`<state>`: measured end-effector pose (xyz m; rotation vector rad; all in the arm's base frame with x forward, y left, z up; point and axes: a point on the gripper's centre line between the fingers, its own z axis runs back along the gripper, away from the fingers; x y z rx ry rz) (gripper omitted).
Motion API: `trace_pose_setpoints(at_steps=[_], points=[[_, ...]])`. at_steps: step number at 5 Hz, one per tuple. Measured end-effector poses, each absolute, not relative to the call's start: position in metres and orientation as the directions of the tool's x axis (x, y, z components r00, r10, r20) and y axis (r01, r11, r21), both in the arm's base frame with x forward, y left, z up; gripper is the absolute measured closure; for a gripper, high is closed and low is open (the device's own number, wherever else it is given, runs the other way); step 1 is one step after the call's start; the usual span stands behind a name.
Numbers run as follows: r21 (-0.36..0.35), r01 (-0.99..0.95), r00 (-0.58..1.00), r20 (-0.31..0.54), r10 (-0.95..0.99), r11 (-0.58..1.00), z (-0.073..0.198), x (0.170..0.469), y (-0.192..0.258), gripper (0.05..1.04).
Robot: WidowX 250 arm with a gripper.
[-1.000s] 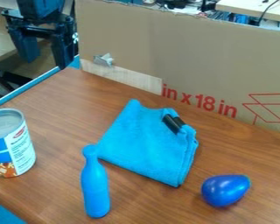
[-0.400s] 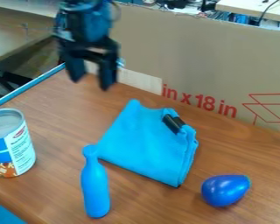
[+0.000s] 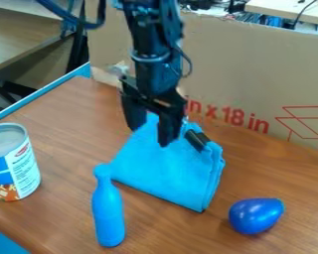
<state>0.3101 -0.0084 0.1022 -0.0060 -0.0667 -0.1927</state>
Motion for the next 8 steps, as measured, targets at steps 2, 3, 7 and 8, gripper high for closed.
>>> trace_pose_setpoints(at_steps=[2, 3, 7, 8], points=[[-0.001, 0.229, 0.973, 0.01, -0.229, 0.973, 0.055, 0.316, -0.021, 0.083], [0.026, 0.21, 0.978, 0.012, -0.21, 0.977, 0.039, 0.319, -0.017, 0.083], [0.099, -0.019, 0.998, -0.055, 0.024, 0.995, 0.029, 0.307, 0.086, 0.083], [0.121, -0.082, 0.991, -0.093, 0.093, 0.989, 0.027, 0.311, 0.129, 0.083]])
